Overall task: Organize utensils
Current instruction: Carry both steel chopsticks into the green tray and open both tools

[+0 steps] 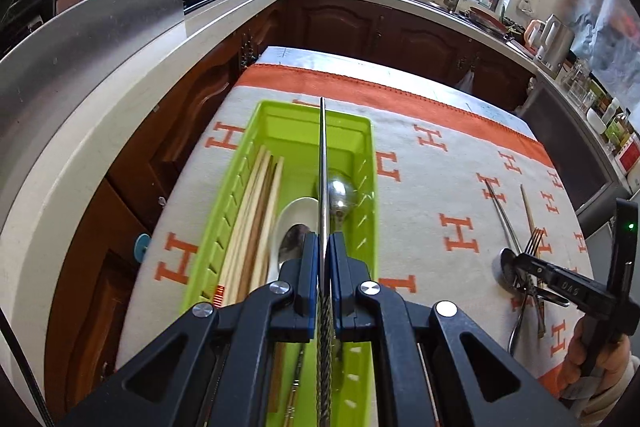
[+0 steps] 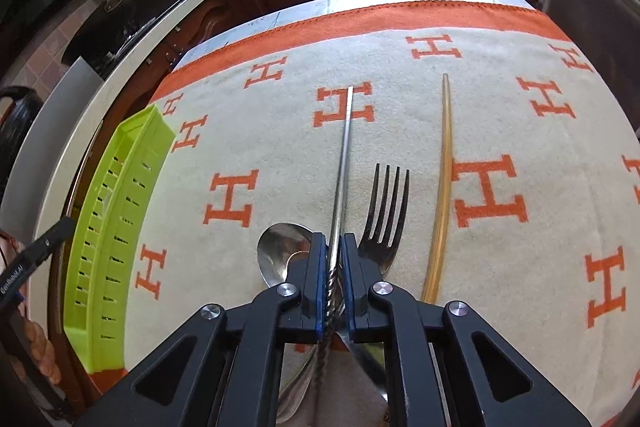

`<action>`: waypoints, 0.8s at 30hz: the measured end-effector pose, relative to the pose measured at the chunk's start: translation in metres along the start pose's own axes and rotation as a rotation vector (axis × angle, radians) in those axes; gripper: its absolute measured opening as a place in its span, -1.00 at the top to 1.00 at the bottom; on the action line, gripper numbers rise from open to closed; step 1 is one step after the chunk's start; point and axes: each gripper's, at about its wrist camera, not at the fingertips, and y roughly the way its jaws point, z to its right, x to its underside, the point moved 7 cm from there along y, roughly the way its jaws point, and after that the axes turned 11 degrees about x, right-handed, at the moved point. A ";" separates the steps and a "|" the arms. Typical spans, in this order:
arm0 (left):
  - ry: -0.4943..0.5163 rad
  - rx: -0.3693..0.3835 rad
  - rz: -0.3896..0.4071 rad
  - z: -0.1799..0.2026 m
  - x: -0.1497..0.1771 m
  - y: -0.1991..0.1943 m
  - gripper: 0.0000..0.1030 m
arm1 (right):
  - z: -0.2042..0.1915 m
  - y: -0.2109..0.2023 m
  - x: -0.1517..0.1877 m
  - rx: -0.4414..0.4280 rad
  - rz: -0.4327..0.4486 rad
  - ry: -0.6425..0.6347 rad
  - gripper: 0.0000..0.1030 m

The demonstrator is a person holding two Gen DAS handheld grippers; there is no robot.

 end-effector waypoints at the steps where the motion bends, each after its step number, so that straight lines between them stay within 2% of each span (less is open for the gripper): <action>1: 0.000 0.000 -0.003 -0.002 0.000 0.000 0.93 | 0.001 -0.003 0.000 -0.008 0.000 0.012 0.89; 5: 0.005 -0.008 -0.033 -0.007 0.005 0.003 0.91 | -0.001 -0.019 -0.001 -0.042 0.008 0.038 0.89; 7: -0.020 -0.005 -0.041 -0.012 0.008 0.003 0.74 | -0.008 -0.031 -0.003 -0.060 0.020 0.037 0.89; 11: -0.052 -0.019 -0.009 -0.022 0.010 -0.011 0.62 | -0.031 -0.053 -0.006 -0.111 0.029 0.017 0.89; 15: -0.070 -0.045 0.020 -0.035 0.010 -0.028 0.57 | -0.070 -0.071 -0.006 -0.174 0.018 -0.039 0.89; 18: -0.099 -0.080 0.036 -0.046 0.011 -0.039 0.28 | -0.109 -0.079 -0.005 -0.221 -0.006 -0.086 0.89; 24: -0.098 -0.159 0.078 -0.062 0.014 -0.059 0.25 | -0.191 -0.082 -0.002 -0.279 -0.075 -0.144 0.89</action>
